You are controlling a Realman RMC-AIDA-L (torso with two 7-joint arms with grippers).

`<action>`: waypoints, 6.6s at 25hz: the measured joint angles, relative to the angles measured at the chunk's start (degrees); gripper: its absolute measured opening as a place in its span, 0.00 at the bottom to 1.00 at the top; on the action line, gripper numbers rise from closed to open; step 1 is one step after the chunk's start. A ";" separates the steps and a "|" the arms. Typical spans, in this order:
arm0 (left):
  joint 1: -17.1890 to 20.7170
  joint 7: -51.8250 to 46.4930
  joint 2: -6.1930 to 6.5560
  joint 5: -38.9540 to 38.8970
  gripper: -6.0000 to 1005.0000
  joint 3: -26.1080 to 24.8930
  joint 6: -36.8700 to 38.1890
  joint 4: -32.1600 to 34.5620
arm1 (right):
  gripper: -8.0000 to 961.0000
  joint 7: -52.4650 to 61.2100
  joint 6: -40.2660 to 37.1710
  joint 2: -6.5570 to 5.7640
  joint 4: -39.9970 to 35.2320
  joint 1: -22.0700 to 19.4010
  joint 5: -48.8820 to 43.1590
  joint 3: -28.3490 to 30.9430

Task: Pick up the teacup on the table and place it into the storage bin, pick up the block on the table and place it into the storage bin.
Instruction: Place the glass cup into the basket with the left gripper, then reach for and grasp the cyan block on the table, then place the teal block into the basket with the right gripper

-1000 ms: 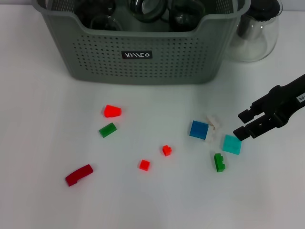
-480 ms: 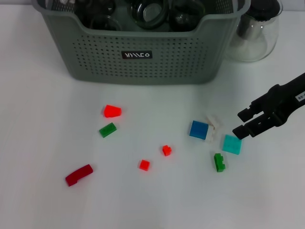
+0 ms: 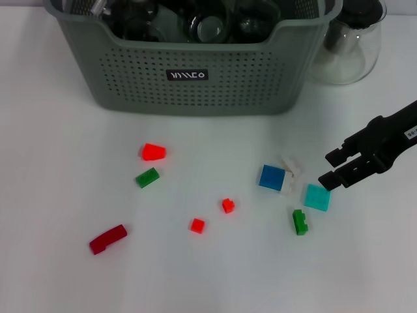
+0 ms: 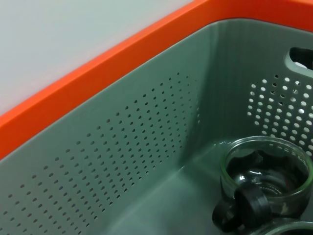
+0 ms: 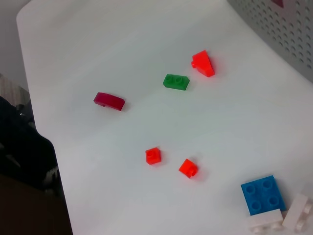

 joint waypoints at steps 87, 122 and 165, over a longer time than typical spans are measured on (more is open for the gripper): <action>40.62 64.59 -4.38 -47.79 0.89 -17.82 57.79 14.90 | 0.74 2.16 -1.91 2.89 -9.00 4.38 -12.00 -5.50; 40.55 77.23 -4.21 -38.58 0.88 -19.14 50.53 5.37 | 0.87 16.70 12.54 6.95 -9.87 2.28 -14.18 -35.93; 41.06 76.81 -4.12 -39.35 0.88 -22.84 50.88 3.95 | 0.49 21.63 17.36 6.97 -13.04 -0.52 -13.04 -47.35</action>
